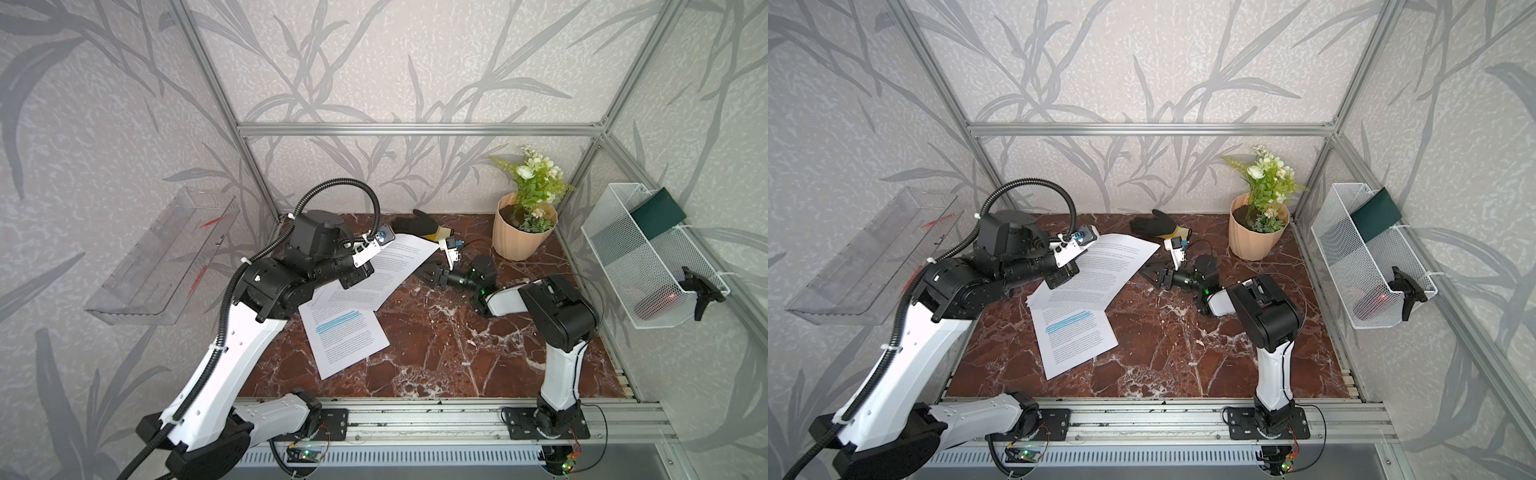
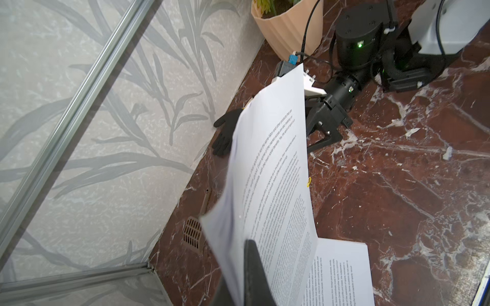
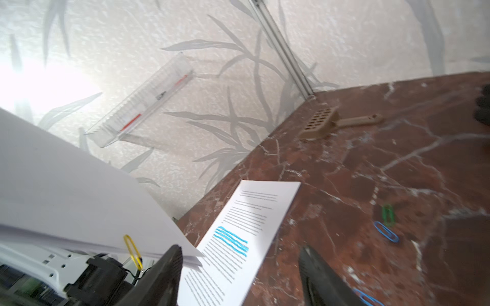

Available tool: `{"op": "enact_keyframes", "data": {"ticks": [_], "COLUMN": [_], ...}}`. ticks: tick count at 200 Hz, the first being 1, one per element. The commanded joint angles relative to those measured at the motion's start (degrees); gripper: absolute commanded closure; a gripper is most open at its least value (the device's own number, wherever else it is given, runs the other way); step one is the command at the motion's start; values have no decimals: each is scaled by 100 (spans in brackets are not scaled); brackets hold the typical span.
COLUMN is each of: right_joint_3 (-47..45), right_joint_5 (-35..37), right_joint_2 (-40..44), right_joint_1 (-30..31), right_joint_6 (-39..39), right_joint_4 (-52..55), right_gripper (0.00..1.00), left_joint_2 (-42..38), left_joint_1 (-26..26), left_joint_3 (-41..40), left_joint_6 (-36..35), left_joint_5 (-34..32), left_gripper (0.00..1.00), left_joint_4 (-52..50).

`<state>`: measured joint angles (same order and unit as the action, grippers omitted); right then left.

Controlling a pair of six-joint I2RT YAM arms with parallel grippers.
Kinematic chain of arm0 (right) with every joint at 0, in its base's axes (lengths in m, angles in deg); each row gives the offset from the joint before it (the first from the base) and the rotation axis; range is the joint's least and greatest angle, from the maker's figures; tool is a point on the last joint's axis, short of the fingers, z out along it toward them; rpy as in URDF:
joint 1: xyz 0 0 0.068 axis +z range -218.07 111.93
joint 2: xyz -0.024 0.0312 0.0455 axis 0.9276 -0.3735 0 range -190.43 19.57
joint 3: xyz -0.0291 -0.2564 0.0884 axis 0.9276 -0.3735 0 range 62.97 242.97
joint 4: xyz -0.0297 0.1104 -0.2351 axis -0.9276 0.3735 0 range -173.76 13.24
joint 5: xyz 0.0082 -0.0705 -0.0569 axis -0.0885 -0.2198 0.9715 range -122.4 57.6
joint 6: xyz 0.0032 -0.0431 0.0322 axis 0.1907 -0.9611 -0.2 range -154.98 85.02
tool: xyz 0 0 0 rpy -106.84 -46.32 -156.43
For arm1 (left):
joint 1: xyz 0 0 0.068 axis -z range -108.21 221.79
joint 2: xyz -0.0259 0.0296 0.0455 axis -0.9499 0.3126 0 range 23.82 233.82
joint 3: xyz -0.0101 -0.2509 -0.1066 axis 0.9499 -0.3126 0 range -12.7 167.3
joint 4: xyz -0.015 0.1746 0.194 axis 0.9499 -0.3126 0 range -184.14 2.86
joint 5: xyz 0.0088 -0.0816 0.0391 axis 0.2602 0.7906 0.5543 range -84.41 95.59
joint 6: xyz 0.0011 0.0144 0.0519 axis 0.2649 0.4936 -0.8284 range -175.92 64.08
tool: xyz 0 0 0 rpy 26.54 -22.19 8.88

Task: Unclip the paperclips from the documents
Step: Remove the paper clip from the document.

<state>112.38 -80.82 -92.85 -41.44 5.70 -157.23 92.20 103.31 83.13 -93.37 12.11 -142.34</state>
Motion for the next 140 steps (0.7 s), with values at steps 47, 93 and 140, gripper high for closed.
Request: {"op": "enact_keyframes", "data": {"ticks": [47, 93, 140], "right_joint_3": [-105, -656, -912], "right_joint_5": [-390, -367, -729], "right_joint_2": [587, 898, 1310], "right_joint_1": [132, -129, -238], "right_joint_6": [61, -42, 52], "right_joint_4": [-717, -712, -712], "right_gripper": [29, 29, 29], "left_joint_2": [149, 120, 113], "left_joint_1": [-27, -32, -28], "left_joint_3": [540, 647, 684], "left_joint_6": [248, 291, 320], "left_joint_5": [521, 422, 457], "left_gripper": [100, 100, 100], "left_joint_4": [185, 255, 323]}}
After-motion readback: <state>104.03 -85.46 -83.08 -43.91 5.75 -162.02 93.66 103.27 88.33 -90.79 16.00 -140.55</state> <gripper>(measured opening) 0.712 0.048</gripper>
